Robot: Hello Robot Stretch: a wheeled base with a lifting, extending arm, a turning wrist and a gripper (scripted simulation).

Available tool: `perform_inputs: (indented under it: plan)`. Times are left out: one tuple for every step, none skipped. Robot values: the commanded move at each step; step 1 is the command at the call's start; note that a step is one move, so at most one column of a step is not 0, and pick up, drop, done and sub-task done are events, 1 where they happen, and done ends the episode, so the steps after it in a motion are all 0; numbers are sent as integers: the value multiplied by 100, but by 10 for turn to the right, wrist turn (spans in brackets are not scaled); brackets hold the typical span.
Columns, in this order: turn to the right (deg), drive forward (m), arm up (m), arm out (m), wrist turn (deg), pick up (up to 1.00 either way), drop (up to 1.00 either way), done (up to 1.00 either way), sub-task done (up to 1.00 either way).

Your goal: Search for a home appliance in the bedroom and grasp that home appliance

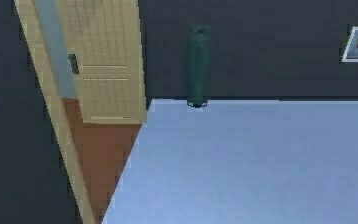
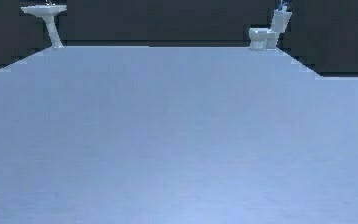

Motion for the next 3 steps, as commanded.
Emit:
perform_inputs:
  plan:
    - [0, 100, 0, 0, 0, 0, 0, 0, 0]
    - [-90, 0, 0, 0, 0, 0, 0, 0, 0]
    - [0, 15, 0, 0, 0, 0, 0, 0, 0]
